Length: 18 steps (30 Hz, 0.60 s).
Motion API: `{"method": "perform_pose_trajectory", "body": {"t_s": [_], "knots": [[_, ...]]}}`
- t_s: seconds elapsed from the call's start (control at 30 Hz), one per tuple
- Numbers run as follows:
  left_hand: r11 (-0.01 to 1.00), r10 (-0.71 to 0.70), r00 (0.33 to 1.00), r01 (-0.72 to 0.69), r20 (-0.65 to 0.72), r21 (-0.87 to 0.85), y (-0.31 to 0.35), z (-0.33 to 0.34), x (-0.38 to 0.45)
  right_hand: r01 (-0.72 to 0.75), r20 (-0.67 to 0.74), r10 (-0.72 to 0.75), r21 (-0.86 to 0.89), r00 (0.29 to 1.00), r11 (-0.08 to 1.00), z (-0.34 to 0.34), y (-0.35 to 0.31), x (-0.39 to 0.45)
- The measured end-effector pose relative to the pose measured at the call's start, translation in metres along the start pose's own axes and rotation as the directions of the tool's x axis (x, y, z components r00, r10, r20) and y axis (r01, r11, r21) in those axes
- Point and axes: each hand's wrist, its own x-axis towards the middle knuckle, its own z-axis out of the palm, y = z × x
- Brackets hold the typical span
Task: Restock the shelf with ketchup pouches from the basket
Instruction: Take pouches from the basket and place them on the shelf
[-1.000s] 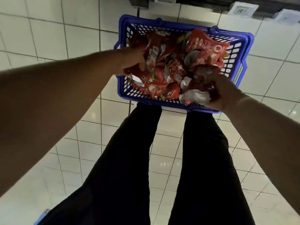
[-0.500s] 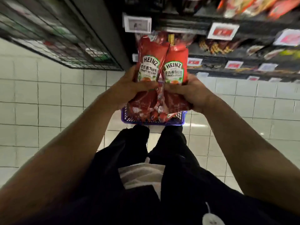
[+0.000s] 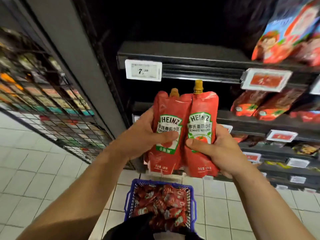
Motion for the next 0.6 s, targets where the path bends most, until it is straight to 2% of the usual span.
{"method": "perform_pose_trajectory", "body": {"t_s": [0.07,0.17,0.27,0.43,0.6], "knots": [[0.997,0.072,0.997,-0.071,-0.028,0.024,0.016,0.009,0.009,0.039,0.013,-0.039,-0.031,0.999,0.999,-0.011,-0.019,0.006],[0.988,0.146,0.980,-0.151,-0.132,-0.026,0.035,0.018,0.019,0.076,0.049,-0.077,0.020,0.996,0.997,-0.027,-0.047,0.016],[0.978,0.156,0.955,-0.185,-0.253,-0.097,0.050,0.019,0.032,0.081,0.053,-0.082,0.023,0.995,0.996,-0.033,-0.070,0.026],[0.973,0.166,0.945,-0.203,-0.282,-0.107,0.073,0.005,0.046,0.057,0.087,-0.058,0.012,0.994,0.998,-0.022,-0.095,0.037],[0.973,0.226,0.907,-0.227,-0.354,0.041,0.098,-0.023,0.052,0.010,0.008,-0.011,0.044,1.000,0.999,-0.001,-0.101,0.047]]}}
